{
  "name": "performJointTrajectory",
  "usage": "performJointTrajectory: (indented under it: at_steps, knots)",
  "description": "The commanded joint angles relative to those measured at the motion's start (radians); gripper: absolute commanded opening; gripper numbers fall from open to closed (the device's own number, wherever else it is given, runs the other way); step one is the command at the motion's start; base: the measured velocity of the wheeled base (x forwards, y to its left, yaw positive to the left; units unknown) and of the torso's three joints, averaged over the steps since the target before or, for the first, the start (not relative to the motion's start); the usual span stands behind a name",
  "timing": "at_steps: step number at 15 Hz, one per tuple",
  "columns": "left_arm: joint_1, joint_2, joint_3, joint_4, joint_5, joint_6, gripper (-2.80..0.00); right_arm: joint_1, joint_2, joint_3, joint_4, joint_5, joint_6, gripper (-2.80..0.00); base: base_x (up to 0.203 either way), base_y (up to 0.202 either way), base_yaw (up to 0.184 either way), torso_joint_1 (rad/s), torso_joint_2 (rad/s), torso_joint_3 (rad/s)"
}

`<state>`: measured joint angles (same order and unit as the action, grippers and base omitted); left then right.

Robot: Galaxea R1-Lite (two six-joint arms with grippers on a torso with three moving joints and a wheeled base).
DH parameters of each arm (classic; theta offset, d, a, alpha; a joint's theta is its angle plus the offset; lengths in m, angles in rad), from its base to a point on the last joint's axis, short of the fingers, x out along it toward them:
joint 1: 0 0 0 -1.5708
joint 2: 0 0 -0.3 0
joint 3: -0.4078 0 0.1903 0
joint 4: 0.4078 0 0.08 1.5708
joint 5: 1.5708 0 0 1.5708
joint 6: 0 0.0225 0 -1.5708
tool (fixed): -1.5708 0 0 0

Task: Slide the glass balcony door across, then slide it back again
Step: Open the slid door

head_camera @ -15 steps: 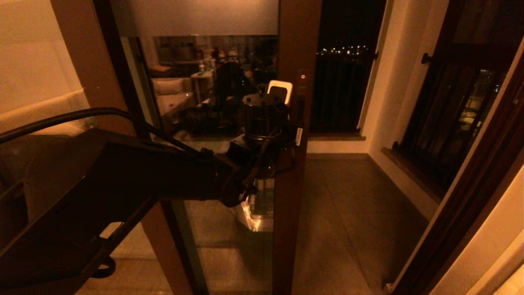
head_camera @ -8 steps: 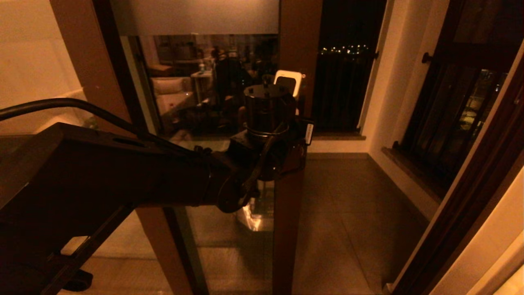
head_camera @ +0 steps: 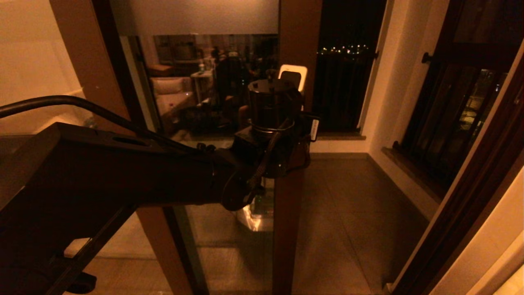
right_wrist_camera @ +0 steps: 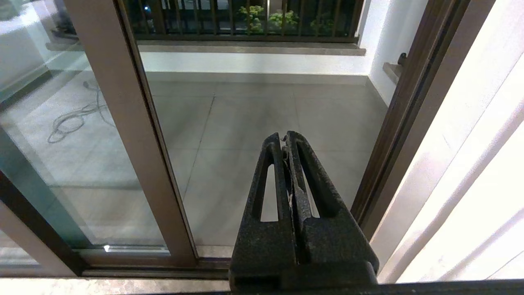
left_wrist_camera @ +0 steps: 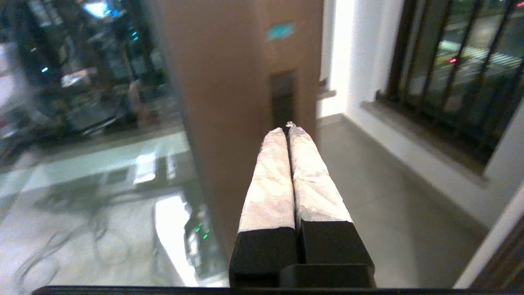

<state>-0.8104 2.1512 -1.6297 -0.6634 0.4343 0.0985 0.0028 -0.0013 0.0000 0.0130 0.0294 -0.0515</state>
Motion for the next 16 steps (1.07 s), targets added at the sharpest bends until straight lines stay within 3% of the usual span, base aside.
performJointTrajectory:
  at_steps: [1,7,11,13,15,16]
  knots:
    - [-0.001,0.019,-0.039,-0.004,-0.004,0.001,-2.80,0.000,0.001,0.000,0.000,0.001,-0.001,-2.80,0.000,0.000,0.000,0.000,0.00,0.000]
    - [-0.005,0.181,-0.283,0.057,-0.080,0.005,-2.80,0.000,0.001,0.000,0.001,0.001,-0.001,-2.80,0.000,0.000,0.000,0.000,0.00,0.000]
    - [-0.033,0.214,-0.288,0.061,-0.124,0.009,-2.80,0.000,0.001,0.000,-0.001,0.001,-0.001,-2.80,0.000,0.000,0.000,0.000,0.00,0.000]
    - [-0.032,0.248,-0.295,0.080,-0.100,0.040,-2.80,0.000,0.001,0.000,0.000,0.001,-0.001,-2.80,0.000,0.000,0.000,0.000,0.00,0.000]
    - [-0.018,0.276,-0.300,0.067,-0.006,0.097,-2.80,0.000,0.001,0.000,0.001,0.001,-0.001,-2.80,0.000,0.000,0.000,0.000,0.00,0.000]
    - [-0.012,0.275,-0.299,0.059,-0.006,0.099,-2.80,0.000,0.001,0.000,-0.001,0.001,-0.001,-2.80,0.000,0.000,0.000,0.000,0.00,0.000]
